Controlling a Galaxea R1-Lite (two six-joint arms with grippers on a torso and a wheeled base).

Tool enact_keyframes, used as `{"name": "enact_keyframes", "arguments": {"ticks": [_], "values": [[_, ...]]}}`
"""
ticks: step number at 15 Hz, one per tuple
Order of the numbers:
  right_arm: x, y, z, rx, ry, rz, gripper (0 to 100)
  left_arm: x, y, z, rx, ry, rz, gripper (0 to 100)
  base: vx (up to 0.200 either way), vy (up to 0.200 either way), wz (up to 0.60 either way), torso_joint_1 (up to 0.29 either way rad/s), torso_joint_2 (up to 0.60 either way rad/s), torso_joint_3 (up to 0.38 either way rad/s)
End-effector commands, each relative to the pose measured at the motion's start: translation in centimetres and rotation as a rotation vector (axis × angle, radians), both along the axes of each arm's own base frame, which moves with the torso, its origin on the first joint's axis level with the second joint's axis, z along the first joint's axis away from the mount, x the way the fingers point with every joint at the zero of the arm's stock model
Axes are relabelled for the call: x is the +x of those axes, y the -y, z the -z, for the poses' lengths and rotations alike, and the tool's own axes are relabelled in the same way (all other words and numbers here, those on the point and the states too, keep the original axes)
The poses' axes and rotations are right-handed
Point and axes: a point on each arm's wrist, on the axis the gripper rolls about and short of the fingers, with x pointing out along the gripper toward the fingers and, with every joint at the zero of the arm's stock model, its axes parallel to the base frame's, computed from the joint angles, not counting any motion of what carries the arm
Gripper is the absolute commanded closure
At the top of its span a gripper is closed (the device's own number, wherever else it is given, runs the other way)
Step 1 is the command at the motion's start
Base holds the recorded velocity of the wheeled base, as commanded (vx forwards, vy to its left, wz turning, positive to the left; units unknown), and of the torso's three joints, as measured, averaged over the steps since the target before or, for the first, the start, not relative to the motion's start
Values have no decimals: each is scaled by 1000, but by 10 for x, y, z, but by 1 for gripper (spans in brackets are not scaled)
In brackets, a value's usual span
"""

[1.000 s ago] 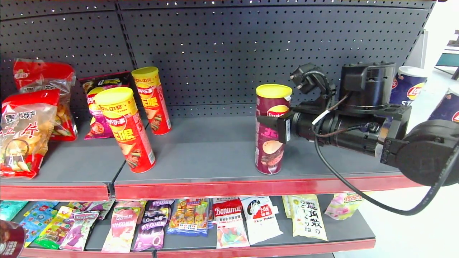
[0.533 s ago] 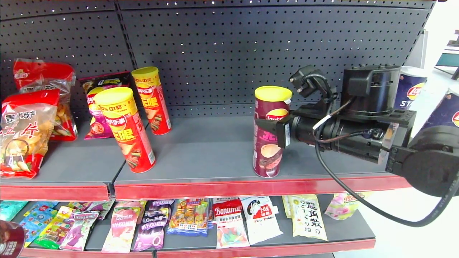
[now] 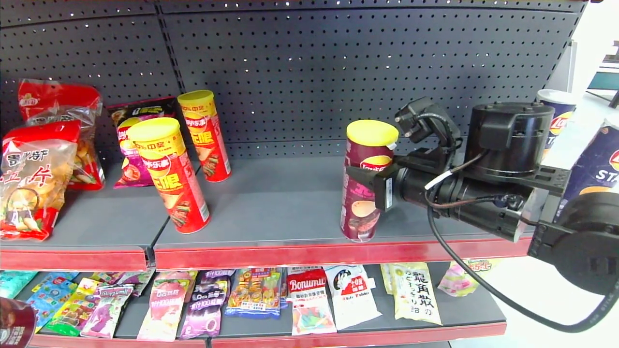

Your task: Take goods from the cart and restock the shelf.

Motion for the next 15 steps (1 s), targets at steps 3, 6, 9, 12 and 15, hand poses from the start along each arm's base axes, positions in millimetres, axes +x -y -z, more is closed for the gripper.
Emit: {"name": "enact_keyframes", "arguments": {"ticks": [3, 6, 9, 12, 15], "values": [[-5, -1, -2, 2, 5, -8, 100, 0, 0, 0, 0, 2, 0, 100, 0, 0, 0, 0, 0, 0], [-5, 0, -1, -5, 3, 2, 100, -1, 0, 0, -1, 4, -2, 100, 0, 0, 0, 0, 0, 0], [-5, 0, -2, -3, 7, 5, 100, -1, 0, 0, -1, 5, -2, 100, 0, 0, 0, 0, 0, 0], [-6, 1, -2, -8, 1, 5, 100, -1, 0, 0, -1, 5, 0, 100, 0, 0, 0, 0, 0, 0], [-6, 1, -1, -16, -4, 21, 100, -1, 0, 0, -1, 5, -2, 100, 0, 0, 0, 0, 0, 0]]}}
